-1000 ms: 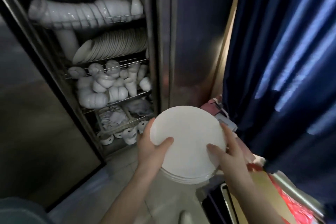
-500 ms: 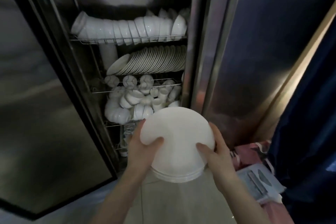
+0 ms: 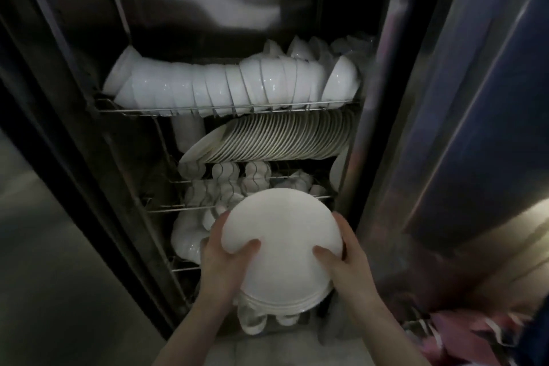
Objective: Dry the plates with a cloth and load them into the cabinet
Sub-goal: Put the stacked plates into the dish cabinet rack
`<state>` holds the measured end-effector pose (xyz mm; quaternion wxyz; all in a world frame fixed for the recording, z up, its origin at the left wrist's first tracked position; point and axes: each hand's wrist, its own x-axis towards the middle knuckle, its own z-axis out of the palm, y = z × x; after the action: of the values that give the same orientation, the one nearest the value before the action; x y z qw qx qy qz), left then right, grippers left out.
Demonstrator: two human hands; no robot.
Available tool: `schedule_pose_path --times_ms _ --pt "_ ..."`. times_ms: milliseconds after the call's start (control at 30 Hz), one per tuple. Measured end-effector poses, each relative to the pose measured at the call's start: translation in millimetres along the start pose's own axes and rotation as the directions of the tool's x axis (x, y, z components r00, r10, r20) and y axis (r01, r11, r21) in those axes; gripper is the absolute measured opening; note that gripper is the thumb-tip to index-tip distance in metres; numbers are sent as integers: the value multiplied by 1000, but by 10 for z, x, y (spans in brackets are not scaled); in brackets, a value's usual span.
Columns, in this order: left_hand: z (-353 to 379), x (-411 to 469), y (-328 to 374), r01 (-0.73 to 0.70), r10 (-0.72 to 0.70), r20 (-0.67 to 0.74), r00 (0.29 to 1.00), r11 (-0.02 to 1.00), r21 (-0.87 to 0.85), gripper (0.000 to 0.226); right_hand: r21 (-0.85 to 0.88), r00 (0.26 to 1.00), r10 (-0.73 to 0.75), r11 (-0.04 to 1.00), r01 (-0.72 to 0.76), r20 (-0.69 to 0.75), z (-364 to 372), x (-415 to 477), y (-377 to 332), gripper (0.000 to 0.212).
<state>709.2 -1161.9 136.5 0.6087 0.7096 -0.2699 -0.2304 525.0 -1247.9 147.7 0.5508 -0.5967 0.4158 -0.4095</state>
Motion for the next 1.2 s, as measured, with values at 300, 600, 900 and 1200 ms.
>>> schedule_pose_path --times_ms 300,600,900,1200 --pt "257 1323 -82 41 -40 40 998 999 -35 68 -31 997 56 998 -57 -58 457 1147 14 61" --pt "827 2020 -221 58 -55 61 997 997 -50 70 -135 994 36 990 -50 -102 432 1977 81 72" --pt "1473 2469 -486 123 -119 56 991 990 -74 62 -345 989 -34 938 -17 -142 394 2578 126 72" --pt "1878 2545 -596 134 -132 212 968 991 7 83 -534 979 -123 845 19 -161 323 2708 15 78"
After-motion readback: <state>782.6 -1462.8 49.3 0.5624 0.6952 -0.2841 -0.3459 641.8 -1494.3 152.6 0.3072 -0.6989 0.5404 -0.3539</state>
